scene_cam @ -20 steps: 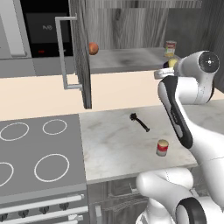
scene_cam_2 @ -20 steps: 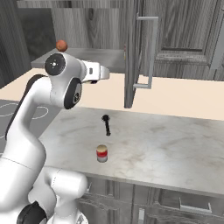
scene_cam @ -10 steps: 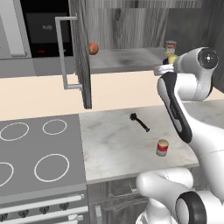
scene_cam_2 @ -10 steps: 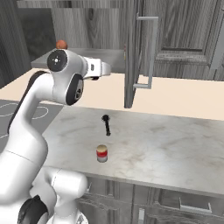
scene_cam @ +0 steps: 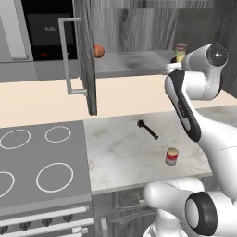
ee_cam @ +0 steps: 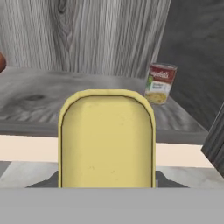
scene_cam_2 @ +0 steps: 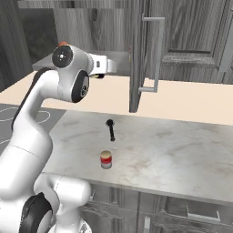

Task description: Pick the cans from the counter and place them in their designated side in the cabinet.

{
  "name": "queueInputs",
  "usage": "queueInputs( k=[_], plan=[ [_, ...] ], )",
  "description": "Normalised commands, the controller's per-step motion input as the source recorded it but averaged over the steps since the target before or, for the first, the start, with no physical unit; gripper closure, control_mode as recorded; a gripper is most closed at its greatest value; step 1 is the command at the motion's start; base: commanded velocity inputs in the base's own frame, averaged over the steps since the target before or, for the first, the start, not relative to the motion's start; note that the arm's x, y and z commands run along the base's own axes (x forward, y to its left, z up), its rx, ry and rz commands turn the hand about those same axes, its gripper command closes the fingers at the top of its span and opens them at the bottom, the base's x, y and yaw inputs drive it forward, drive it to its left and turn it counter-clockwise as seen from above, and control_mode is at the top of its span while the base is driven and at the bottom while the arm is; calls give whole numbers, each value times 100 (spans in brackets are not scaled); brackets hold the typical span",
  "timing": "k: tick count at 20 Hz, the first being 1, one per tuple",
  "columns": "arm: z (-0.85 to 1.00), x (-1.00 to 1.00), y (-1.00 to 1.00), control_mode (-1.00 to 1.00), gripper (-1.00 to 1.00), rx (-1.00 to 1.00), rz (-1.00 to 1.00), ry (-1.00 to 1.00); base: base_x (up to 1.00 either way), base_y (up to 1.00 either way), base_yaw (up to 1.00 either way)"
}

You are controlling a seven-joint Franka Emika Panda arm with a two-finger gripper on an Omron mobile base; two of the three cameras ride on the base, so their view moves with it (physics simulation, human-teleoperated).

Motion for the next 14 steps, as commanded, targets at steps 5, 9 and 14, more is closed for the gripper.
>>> queueInputs(
  k=[5, 9, 14],
  plan=[
    [9, 22, 0, -100, 100, 0, 0, 0, 0, 0, 0],
    [7, 21, 0, -100, 100, 0, 0, 0, 0, 0, 0],
    [6, 16, 0, -100, 100, 0, 0, 0, 0, 0, 0]
  ],
)
